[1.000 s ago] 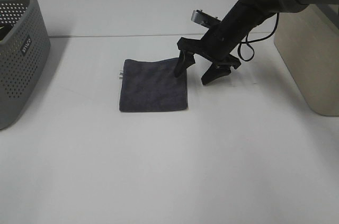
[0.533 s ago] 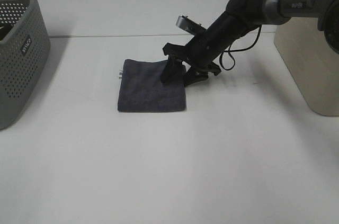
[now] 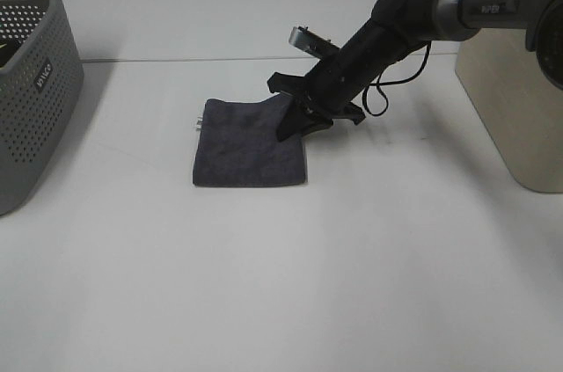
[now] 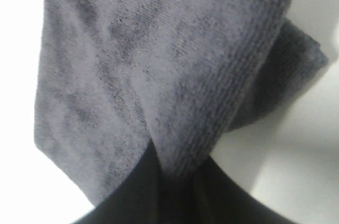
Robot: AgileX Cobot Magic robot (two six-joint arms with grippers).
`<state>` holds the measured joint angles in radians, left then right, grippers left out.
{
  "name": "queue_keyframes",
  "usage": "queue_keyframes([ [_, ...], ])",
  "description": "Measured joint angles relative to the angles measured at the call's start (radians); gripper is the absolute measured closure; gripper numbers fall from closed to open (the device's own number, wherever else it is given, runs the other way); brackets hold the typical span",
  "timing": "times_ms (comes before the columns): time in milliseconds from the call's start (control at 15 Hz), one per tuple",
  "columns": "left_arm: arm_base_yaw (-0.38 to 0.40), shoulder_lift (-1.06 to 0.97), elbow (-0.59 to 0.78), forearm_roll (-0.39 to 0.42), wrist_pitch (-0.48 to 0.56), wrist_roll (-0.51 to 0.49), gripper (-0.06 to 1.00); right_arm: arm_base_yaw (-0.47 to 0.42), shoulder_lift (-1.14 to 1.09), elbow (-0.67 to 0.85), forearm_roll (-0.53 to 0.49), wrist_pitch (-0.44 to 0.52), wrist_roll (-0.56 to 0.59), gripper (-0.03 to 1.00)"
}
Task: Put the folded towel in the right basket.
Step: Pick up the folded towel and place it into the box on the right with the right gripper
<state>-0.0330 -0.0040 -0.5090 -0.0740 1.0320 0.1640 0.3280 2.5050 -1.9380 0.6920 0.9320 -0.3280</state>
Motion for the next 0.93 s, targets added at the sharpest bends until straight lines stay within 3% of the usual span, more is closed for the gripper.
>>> queue_keyframes([
  [400, 0.000, 0.000, 0.000, 0.000, 0.000, 0.000, -0.04, 0.000, -0.284, 0.000, -0.188, 0.041, 0.013, 0.90],
  [800, 0.000, 0.000, 0.000, 0.000, 0.000, 0.000, -0.04, 0.000, -0.562, 0.000, -0.582, 0.105, 0.182, 0.90],
  [867, 0.000, 0.000, 0.000, 0.000, 0.000, 0.000, -0.04, 0.000, -0.626, 0.000, -0.713, 0.119, 0.233, 0.90],
  [933, 0.000, 0.000, 0.000, 0.000, 0.000, 0.000, -0.04, -0.010, -0.648, 0.000, -0.770, 0.132, 0.252, 0.90],
])
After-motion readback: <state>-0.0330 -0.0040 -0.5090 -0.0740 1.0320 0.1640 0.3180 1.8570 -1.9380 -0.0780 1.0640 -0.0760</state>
